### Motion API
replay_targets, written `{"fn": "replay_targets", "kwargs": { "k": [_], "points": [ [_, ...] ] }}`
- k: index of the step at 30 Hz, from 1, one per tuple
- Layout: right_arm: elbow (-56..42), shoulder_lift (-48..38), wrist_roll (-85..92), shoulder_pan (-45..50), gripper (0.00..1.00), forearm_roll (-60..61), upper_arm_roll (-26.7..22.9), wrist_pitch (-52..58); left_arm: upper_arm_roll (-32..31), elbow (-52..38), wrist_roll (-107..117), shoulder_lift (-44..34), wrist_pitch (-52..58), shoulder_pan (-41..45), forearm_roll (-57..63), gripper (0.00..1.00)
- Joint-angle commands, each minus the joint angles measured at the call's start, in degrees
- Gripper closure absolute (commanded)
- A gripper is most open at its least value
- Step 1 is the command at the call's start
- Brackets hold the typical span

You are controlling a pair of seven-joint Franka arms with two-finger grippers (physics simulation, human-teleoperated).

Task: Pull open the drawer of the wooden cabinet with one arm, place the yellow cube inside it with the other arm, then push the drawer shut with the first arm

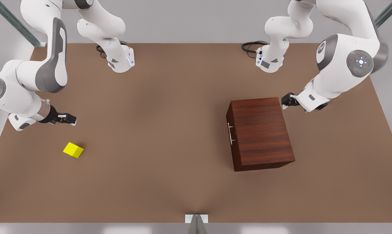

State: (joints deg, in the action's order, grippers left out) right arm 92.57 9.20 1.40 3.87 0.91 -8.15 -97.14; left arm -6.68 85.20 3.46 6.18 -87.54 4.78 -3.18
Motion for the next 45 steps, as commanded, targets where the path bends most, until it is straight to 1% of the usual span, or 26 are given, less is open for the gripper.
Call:
{"fn": "replay_targets", "kwargs": {
  "k": [1,3,4,5,7,8,9,10,11,12,14,16,17,19,23,24,28,32,33,38,40,42,45],
  "points": [
    [-0.02,0.03,-4.29,0.08,0.0,-1.43,-0.02,0.02,0.0,0.23,0.93,-0.12,-0.96,-0.56,0.11,0.0],
    [-0.2,0.12,-13.16,-0.09,0.0,-1.26,-0.11,-0.16,0.17,0.06,0.5,0.06,-0.96,-0.82,-0.6,0.0],
    [-0.73,0.2,-15.9,-0.27,0.0,-1.43,-0.37,-0.16,-0.18,0.58,-2.13,0.67,-0.61,0.14,1.15,0.1],
    [-0.73,0.2,-17.22,-0.71,0.0,-1.17,-0.81,-0.68,-0.18,1.03,-6.01,0.58,-0.52,1.72,4.15,0.0],
    [-0.73,0.38,-17.39,-1.59,0.0,-0.73,-0.81,-0.86,-0.18,0.41,-3.12,0.94,-1.23,5.76,4.77,0.0],
    [-0.73,0.73,-17.39,-1.59,0.0,-0.73,-0.81,-0.86,-0.27,-0.82,-2.23,2.34,-1.23,7.78,4.68,0.0],
    [-0.73,1.96,-17.57,-1.94,0.0,-0.64,-0.81,-1.12,-0.44,-3.27,3.88,5.76,-1.23,12.87,5.73,0.0],
    [-0.73,2.66,-17.74,-2.47,0.0,-0.56,-0.81,-2.7,-0.53,-4.16,12.59,7.35,-1.23,15.86,6.61,0.0],
    [-0.81,3.46,-18.1,-4.05,0.0,-0.64,-0.9,-4.29,-0.44,-5.65,25.97,10.86,-1.49,22.02,9.33,0.0],
    [-0.81,3.63,-18.1,-4.05,0.0,-0.47,-0.81,-4.29,-0.53,-5.39,32.8,12.44,-1.49,24.74,9.51,0.0],
    [-1.25,6.26,-18.18,-4.14,0.0,-0.82,-0.81,-4.38,-0.44,-4.95,47.67,16.49,-6.14,26.95,12.76,0.0],
    [-4.15,10.04,-18.18,-5.81,0.0,-0.21,-0.99,-6.56,-0.44,-5.39,58.58,21.23,-7.47,30.9,17.6,0.0],
    [-4.06,10.75,-18.1,-5.81,0.0,2.69,-0.81,-10.0,-0.44,-6.0,60.26,22.56,-7.55,32.13,18.56,0.0],
    [-4.06,12.77,-17.84,-5.89,0.0,2.79,-0.9,-10.97,-0.44,-9.6,64.3,26.59,-7.55,34.33,20.67,0.0],
    [-4.15,16.63,-17.48,-6.16,0.0,2.52,-0.37,-13.08,-0.27,-8.82,65.89,28.62,-7.47,34.68,21.29,0.0],
    [-4.15,17.52,-17.57,-6.25,0.0,2.78,-0.37,-15.61,-0.09,-9.08,65.36,29.58,-7.55,34.6,21.73,0.0],
    [-4.15,20.42,-17.13,-8.44,0.0,2.79,-0.37,-16.86,2.63,-9.61,61.76,32.31,-12.3,34.24,23.83,0.0],
    [-4.15,21.82,-14.67,-9.41,0.0,2.87,-0.37,-16.86,3.07,-9.7,61.05,33.1,-12.65,34.16,24.54,0.0],
    [-4.06,22.0,-11.95,-10.46,0.0,5.94,-0.28,-16.86,3.07,-9.7,61.23,33.28,-13.97,34.24,24.54,0.0],
    [-3.45,24.46,-7.64,-12.75,0.0,6.48,-0.28,-16.33,3.6,-9.7,60.0,33.9,-15.2,34.24,24.63,0.0],
    [-2.92,26.48,-7.73,-12.84,0.0,6.48,-0.28,-17.82,3.6,-9.61,59.47,33.9,-15.2,34.24,24.8,0.0],
    [-1.17,26.66,-7.99,-12.75,0.0,6.48,-0.2,-19.67,3.69,-9.35,58.86,34.33,-15.11,34.16,26.39,0.0],
    [-1.17,27.45,-8.08,-12.75,0.0,6.48,-0.2,-21.16,4.3,-9.17,58.68,35.57,-15.11,34.24,28.76,0.0]
  ]
}}
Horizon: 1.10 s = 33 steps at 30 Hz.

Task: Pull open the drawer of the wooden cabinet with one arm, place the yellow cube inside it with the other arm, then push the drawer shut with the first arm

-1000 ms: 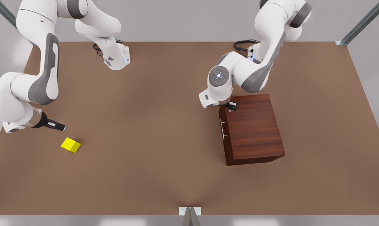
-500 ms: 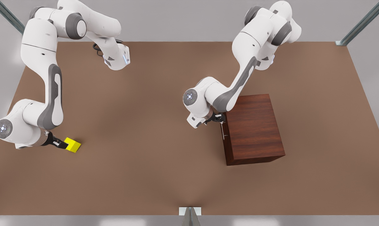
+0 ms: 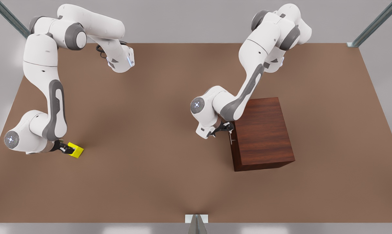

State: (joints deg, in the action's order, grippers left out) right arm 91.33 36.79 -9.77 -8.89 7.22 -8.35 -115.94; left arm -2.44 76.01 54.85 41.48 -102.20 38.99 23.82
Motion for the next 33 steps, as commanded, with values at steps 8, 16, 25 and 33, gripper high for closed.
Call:
{"fn": "replay_targets", "kwargs": {
  "k": [8,16,25,33],
  "points": [
    [0.86,2.5,3.53,-0.16,0.0,-0.72,-0.09,-5.43,-0.11,-0.51,7.2,0.97,-1.15,0.21,1.49,0.0],
    [0.86,3.82,3.62,-0.51,0.0,-0.81,-0.27,-8.25,-0.29,-0.87,7.38,1.15,-4.67,0.3,1.23,0.0],
    [0.78,5.49,2.91,-0.33,0.0,-0.63,0.0,-10.45,-0.55,-2.45,7.64,1.94,-5.38,0.47,1.05,0.0],
    [0.78,5.84,2.74,-0.33,0.2,-0.45,0.08,-10.45,-0.64,-4.21,7.82,3.08,-5.47,0.56,0.96,0.0]
  ]
}}
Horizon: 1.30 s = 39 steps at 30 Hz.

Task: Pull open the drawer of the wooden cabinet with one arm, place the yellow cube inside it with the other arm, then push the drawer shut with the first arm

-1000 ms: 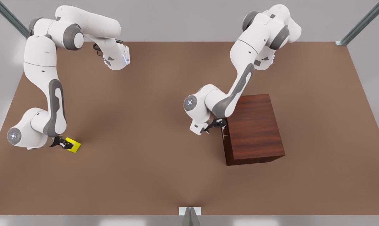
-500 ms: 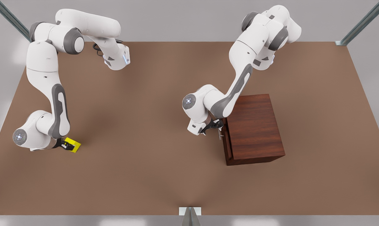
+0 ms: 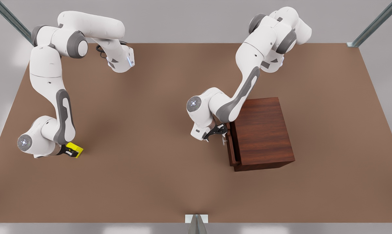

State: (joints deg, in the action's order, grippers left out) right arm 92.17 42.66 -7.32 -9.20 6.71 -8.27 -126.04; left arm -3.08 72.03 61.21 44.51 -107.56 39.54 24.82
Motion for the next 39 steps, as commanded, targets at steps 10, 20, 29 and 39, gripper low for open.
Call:
{"fn": "replay_targets", "kwargs": {
  "k": [10,20,29,39],
  "points": [
    [-3.93,-2.94,0.02,0.24,0.29,0.41,0.19,7.91,-0.44,-1.54,1.63,0.76,-0.1,0.8,-0.04,0.0],
    [-12.37,-7.86,-0.15,0.32,0.28,-0.03,1.77,23.03,-0.79,-2.77,1.72,1.2,-0.1,1.6,0.05,0.0],
    [-15.27,-8.74,-5.86,3.14,0.28,-0.03,2.47,28.83,-0.79,-5.14,2.25,2.43,-0.02,2.39,-0.04,0.0],
    [-16.06,-8.65,-5.78,3.05,0.28,-0.12,2.39,29.18,-1.58,-6.9,4.88,3.48,0.78,4.06,-0.04,0.0]
  ]
}}
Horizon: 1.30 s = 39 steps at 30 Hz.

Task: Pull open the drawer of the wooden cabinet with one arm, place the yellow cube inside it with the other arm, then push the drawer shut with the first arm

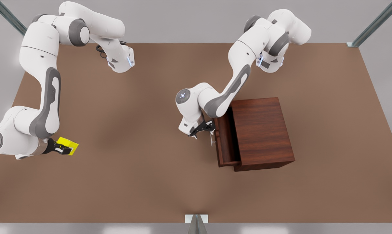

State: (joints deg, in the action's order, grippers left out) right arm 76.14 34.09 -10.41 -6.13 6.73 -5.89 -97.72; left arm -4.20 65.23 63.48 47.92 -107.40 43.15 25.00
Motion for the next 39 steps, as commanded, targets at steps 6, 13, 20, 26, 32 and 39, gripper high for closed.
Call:
{"fn": "replay_targets", "kwargs": {
  "k": [6,13,20,26,32,39],
  "points": [
    [-0.03,-0.08,-2.68,0.07,0.28,-0.14,0.0,0.87,-7.84,-10.65,-0.98,-5.82,27.24,0.35,-3.29,0.0],
    [-4.42,-0.08,-18.23,7.36,0.28,0.21,0.0,5.34,-7.93,7.6,-49.76,-25.66,27.45,-29.17,-19.9,0.0],
    [-10.49,-0.08,-52.07,15.27,0.28,0.12,12.56,6.84,-4.42,19.33,-59.44,-38.69,20.12,-36.91,-20.0,0.0],
    [-14.09,1.06,-78.53,26.87,0.28,0.04,18.02,2.54,-1.25,30.48,-66.91,-45.72,13.88,-42.98,-26.67,0.0],
    [-18.58,7.66,-98.39,35.48,0.28,0.12,20.57,-13.89,-1.52,11.24,-68.49,-33.24,28.21,-42.71,-27.64,0.0],
    [-25.16,16.88,-102.79,43.57,0.28,-0.23,17.05,-23.3,-1.25,11.5,-67.7,-33.5,31.64,-42.45,-27.2,0.0]
  ]
}}
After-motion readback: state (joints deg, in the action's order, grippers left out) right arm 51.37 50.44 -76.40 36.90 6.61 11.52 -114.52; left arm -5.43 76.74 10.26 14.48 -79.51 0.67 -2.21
